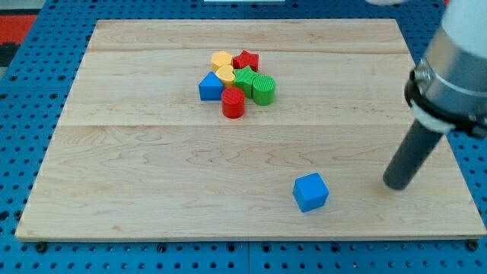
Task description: Slide the the blue cube to center
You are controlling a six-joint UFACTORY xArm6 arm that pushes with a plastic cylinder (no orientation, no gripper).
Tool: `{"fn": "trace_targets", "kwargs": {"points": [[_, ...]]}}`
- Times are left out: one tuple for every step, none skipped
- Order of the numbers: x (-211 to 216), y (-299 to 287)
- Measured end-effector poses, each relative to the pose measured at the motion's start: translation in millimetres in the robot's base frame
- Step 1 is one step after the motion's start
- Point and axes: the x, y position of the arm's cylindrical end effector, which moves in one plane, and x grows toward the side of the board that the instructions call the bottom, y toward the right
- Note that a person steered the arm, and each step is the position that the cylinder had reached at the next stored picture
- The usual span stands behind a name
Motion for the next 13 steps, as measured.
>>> {"fn": "trace_targets", "kwargs": {"points": [[5.0, -82.9], [-2.8, -149.0], [-8.1, -205.6], [1.5, -128.3], [57.4, -129.2], [32.4, -206.1], [-23.4, -263.7], [-59.4, -271.8], [-9.0, -206.0], [20.6, -242.6], [2.3, -316.1], [-49.8, -321.7], [-107.6, -320.2]]}}
